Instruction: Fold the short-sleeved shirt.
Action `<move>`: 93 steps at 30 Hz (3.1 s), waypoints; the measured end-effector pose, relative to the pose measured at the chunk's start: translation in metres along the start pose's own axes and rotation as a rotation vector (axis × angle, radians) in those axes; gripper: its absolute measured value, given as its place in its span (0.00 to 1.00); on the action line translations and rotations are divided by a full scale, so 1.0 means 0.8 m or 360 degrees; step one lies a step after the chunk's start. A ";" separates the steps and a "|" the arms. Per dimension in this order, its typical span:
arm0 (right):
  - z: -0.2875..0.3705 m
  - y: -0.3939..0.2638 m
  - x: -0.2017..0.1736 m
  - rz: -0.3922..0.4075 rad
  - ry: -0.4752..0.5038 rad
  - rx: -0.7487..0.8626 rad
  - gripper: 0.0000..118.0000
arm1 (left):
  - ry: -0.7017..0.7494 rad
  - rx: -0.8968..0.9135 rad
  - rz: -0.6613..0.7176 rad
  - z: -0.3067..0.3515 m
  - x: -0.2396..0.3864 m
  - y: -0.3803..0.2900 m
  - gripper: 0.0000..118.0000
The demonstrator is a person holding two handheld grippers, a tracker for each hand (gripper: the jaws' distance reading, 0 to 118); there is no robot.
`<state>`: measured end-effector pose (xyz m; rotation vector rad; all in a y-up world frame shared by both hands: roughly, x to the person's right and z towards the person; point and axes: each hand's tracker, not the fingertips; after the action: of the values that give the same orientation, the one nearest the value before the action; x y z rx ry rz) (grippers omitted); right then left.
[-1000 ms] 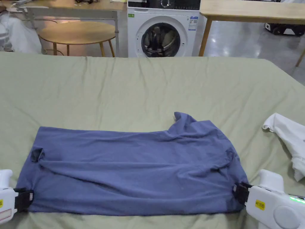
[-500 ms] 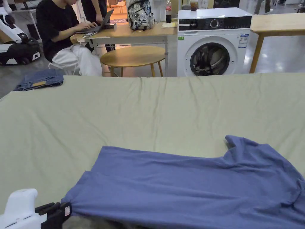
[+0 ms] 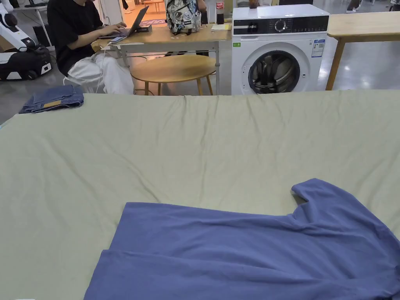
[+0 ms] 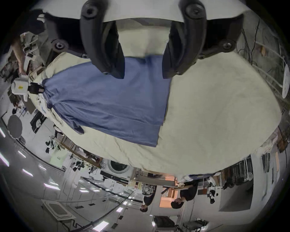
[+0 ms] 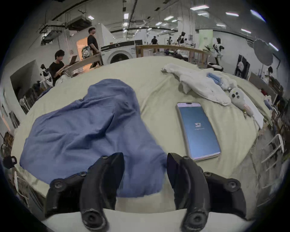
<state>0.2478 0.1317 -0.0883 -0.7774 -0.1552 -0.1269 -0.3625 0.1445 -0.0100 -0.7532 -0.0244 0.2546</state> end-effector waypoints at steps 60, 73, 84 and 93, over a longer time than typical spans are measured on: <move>-0.247 0.239 -0.078 0.0299 0.0070 -0.0420 0.01 | 0.0118 -0.0445 -0.0133 -0.323 0.036 0.253 0.00; 0.011 0.131 0.009 0.0156 0.0328 -0.0001 0.01 | -0.0074 0.0131 -0.0165 -0.039 0.014 0.137 0.00; 0.026 0.004 0.025 0.0114 0.0155 -0.0105 0.01 | 0.0029 -0.0125 -0.0106 -0.034 -0.007 -0.011 0.00; 0.051 -0.020 0.031 0.0104 0.0065 0.0103 0.43 | 0.0103 0.0102 -0.0165 0.008 0.001 0.006 0.38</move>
<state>0.2658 0.1478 -0.0444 -0.7143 -0.0950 -0.0756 -0.3633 0.1523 -0.0084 -0.6935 0.0058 0.1317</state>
